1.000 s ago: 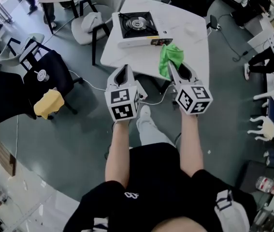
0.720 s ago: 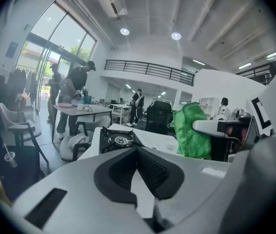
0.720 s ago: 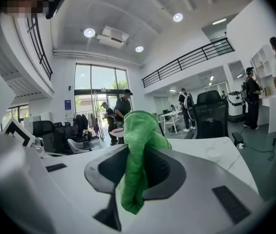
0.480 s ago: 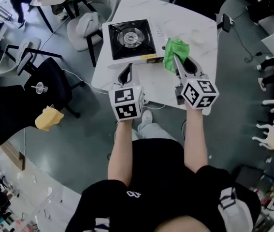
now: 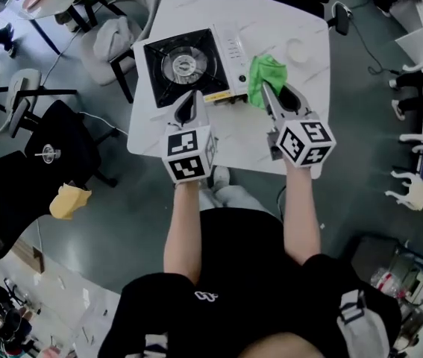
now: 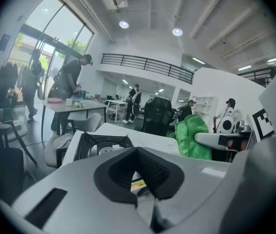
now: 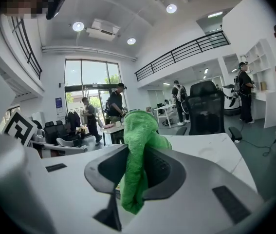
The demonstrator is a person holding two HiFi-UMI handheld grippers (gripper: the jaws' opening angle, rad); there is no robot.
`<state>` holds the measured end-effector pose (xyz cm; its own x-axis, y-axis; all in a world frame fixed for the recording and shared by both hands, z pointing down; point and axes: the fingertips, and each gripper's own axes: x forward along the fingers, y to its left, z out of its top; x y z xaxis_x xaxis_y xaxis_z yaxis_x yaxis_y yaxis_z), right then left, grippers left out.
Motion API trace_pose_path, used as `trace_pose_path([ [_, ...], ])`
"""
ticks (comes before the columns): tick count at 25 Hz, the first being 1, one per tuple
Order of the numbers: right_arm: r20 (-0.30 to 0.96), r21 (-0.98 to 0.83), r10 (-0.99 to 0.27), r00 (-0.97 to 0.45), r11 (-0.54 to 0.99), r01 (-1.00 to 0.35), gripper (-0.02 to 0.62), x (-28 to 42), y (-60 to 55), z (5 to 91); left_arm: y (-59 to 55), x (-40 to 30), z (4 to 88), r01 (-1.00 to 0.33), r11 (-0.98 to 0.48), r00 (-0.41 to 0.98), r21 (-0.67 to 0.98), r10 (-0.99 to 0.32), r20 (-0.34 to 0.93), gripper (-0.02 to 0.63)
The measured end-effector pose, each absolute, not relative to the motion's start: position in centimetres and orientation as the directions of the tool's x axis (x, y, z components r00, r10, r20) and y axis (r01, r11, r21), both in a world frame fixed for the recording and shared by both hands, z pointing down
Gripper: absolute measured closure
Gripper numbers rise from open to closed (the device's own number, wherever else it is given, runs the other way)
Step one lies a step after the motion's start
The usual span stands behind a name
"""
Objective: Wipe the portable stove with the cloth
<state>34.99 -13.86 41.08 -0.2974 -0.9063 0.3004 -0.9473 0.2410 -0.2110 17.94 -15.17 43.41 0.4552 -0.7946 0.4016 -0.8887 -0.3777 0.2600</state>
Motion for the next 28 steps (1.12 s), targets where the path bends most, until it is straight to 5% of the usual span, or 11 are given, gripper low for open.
trace_pose_path([
  [8,0.331,-0.154,-0.911,-0.247,0.206,-0.966,0.52,35.7,-20.2,41.3,-21.1,18.7,43.2,-0.853,-0.424,0.517,0.303,-0.762,0.39,0.611],
  [28,0.585,0.288,-0.772,-0.249,0.485,-0.826,0.517,31.6,-36.4,47.8,-30.7,16.3,42.1,-0.765,-0.521,0.641,0.379,-0.668,0.377,0.611],
])
